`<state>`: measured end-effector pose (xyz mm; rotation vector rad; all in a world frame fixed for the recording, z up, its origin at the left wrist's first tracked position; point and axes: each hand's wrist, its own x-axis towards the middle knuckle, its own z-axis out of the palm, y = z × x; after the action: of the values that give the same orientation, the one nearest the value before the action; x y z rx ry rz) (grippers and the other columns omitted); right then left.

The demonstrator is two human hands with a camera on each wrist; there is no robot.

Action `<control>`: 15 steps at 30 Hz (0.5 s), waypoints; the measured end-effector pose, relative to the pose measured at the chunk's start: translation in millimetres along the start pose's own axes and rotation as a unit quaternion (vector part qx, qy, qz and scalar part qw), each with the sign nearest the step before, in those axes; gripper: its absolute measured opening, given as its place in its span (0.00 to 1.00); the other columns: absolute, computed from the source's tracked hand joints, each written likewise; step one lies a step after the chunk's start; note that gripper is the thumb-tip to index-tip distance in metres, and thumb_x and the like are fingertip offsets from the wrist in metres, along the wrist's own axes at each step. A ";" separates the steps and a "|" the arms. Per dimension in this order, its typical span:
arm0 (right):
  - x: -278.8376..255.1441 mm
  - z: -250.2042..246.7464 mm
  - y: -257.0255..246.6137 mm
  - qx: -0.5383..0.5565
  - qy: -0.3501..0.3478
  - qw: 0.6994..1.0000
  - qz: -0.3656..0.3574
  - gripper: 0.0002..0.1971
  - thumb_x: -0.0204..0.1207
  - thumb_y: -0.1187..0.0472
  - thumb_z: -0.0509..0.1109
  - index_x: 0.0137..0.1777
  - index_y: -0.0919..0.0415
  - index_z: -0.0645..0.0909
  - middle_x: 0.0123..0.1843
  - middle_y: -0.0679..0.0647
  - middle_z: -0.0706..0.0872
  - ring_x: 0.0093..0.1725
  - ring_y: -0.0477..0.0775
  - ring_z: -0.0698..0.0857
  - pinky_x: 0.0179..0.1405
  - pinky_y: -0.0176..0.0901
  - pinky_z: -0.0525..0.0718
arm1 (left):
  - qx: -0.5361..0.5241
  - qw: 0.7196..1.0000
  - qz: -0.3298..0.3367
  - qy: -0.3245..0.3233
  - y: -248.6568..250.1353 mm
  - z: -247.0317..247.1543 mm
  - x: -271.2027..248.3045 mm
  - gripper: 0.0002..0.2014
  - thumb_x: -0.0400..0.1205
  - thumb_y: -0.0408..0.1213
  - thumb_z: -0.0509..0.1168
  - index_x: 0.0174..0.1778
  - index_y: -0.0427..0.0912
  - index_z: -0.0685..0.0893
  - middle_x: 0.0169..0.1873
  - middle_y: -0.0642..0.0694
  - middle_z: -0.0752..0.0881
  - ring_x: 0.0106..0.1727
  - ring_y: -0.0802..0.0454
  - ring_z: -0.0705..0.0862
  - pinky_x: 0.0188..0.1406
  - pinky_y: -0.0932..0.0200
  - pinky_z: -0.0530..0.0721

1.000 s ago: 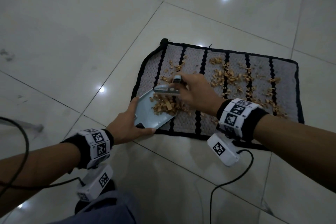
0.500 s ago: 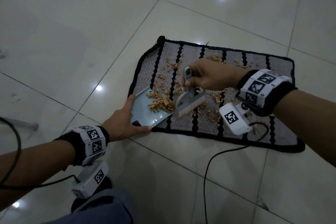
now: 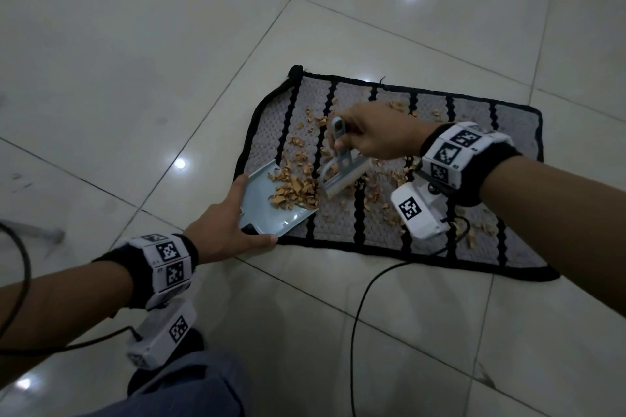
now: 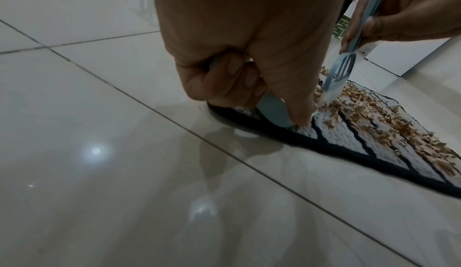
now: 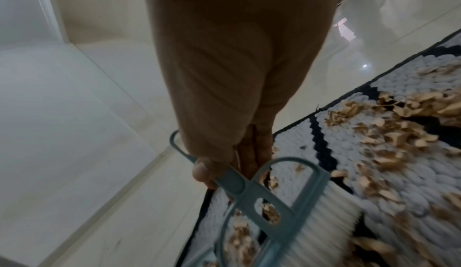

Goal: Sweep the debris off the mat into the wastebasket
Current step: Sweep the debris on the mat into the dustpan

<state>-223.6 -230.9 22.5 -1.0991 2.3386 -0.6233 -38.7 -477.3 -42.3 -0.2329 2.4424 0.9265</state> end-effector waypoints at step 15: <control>35.6 -8.3 29.5 0.066 0.326 0.942 0.046 0.08 0.83 0.61 0.64 0.46 0.64 0.80 0.37 0.50 0.83 0.33 0.39 0.77 0.35 0.23 0.71 | -0.026 1.000 -0.002 0.008 -4.1 2.7 0.2 0.60 0.69 0.58 0.79 0.85 0.56 0.42 0.66 0.46 0.78 0.56 0.47 0.81 0.53 0.59 0.80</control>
<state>-265.5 -240.7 3.8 -0.7906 2.8108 -1.2406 -36.5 -478.6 -46.5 -0.2634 2.4328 0.9916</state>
